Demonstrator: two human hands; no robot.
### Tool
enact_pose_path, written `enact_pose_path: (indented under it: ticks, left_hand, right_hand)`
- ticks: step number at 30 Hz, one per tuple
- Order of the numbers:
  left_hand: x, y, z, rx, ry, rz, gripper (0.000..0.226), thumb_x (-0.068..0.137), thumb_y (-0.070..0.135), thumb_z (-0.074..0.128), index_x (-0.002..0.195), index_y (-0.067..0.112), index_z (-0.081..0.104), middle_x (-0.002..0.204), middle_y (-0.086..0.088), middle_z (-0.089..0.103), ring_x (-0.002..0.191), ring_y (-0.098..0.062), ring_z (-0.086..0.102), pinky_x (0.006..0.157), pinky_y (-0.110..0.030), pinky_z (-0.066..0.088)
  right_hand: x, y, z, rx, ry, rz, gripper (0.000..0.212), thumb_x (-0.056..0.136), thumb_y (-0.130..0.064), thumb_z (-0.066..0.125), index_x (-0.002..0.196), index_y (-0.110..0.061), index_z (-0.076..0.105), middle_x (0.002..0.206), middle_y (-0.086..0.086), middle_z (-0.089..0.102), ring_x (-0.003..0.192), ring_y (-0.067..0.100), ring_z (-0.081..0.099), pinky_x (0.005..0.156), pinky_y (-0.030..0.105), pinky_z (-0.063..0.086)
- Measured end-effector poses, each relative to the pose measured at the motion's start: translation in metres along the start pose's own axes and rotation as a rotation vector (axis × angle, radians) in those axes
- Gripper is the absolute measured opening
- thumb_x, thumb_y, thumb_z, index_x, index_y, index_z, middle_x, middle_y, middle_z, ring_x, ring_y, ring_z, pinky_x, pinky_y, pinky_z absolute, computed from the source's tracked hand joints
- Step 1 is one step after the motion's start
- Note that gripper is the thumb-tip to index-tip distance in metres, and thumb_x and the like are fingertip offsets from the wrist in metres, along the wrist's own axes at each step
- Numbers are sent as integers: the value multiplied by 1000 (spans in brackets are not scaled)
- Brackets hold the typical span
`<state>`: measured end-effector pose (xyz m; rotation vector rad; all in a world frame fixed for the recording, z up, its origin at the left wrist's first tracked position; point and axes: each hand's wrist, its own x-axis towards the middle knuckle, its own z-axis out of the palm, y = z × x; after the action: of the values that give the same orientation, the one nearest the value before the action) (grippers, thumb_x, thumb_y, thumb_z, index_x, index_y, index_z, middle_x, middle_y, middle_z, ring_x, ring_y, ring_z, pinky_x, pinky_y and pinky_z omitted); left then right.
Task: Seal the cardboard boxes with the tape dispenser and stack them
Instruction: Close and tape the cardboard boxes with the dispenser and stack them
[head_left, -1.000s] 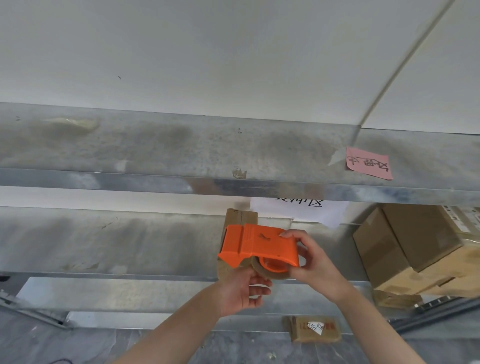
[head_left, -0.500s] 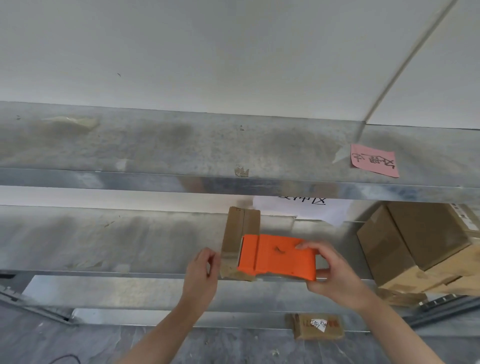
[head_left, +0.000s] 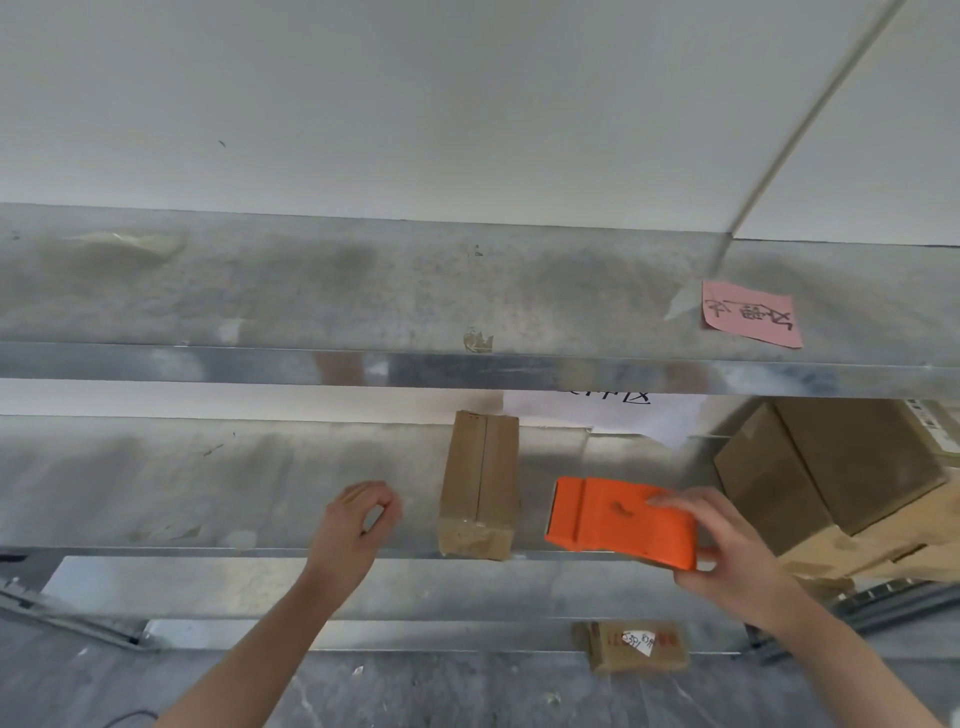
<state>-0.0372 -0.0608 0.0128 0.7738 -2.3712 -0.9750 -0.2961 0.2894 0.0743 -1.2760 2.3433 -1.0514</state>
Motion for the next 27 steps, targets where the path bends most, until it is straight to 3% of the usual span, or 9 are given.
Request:
enact_pose_path:
  ticks: [4, 6, 8, 11, 15, 18, 23, 25, 27]
  left_hand:
    - [8, -10, 6, 13, -27, -44, 10, 91, 31, 62, 83, 34, 66, 100, 19, 67, 115, 1, 51, 98, -29, 40]
    - [8, -13, 7, 38, -23, -6, 14, 92, 38, 59, 81, 31, 65, 95, 18, 67, 106, 8, 51, 93, -22, 41]
    - [8, -13, 11, 55, -53, 5, 19, 89, 43, 56, 78, 30, 63, 90, 15, 67, 95, 4, 55, 82, -15, 42]
    - [11, -19, 19, 46, -113, -96, 12, 92, 24, 61, 81, 27, 64, 91, 12, 66, 89, -7, 59, 77, -17, 40]
    - [14, -18, 37, -78, -184, -260, 14, 94, 16, 58, 82, 18, 64, 88, 4, 64, 85, -10, 59, 71, -12, 40]
    - [16, -17, 57, -185, -207, -367, 18, 95, 17, 55, 79, 19, 62, 83, 1, 62, 82, -17, 59, 70, -20, 42]
    - [14, -11, 88, -359, -184, -541, 20, 97, 14, 52, 80, 5, 60, 83, -17, 60, 80, -31, 56, 69, -36, 43]
    - [14, -8, 98, -373, -156, -586, 13, 94, 15, 56, 86, 5, 58, 91, -17, 57, 90, -36, 56, 76, -41, 45]
    - [16, -2, 97, -344, -50, -613, 15, 90, 16, 62, 101, 14, 53, 109, -8, 50, 103, -30, 51, 89, -40, 44]
  right_hand:
    - [-5, 13, 3, -8, -15, 42, 84, 61, 1, 78, 123, -50, 51, 123, -19, 42, 111, 3, 51, 74, 24, 57]
    - [-9, 20, 5, -34, -42, 50, 84, 62, -1, 78, 125, -49, 50, 124, -20, 41, 111, 5, 53, 78, 23, 56]
    - [-9, 23, 9, -52, -58, 59, 81, 63, -7, 77, 127, -48, 49, 124, -20, 40, 111, 9, 55, 80, 23, 56]
    - [-4, 24, 16, -42, -43, 78, 79, 61, -10, 73, 126, -48, 50, 122, -20, 41, 107, 11, 58, 80, 22, 55]
    - [4, 27, 21, -32, -38, 100, 85, 63, -1, 75, 124, -53, 49, 121, -23, 38, 105, 12, 57, 76, 13, 52]
    - [8, 26, 24, -61, -51, 112, 87, 64, -1, 77, 123, -56, 45, 122, -26, 36, 107, 8, 54, 74, 8, 50]
    - [13, 32, 32, -81, -58, 110, 80, 63, -10, 75, 125, -53, 47, 123, -27, 36, 110, 12, 54, 73, 21, 56]
    - [14, 34, 34, -73, -62, 118, 80, 63, -10, 75, 125, -53, 46, 123, -29, 34, 111, 11, 53, 74, 23, 57]
    - [14, 35, 34, -87, -61, 118, 80, 63, -14, 74, 125, -55, 44, 123, -31, 33, 111, 11, 52, 76, 24, 57]
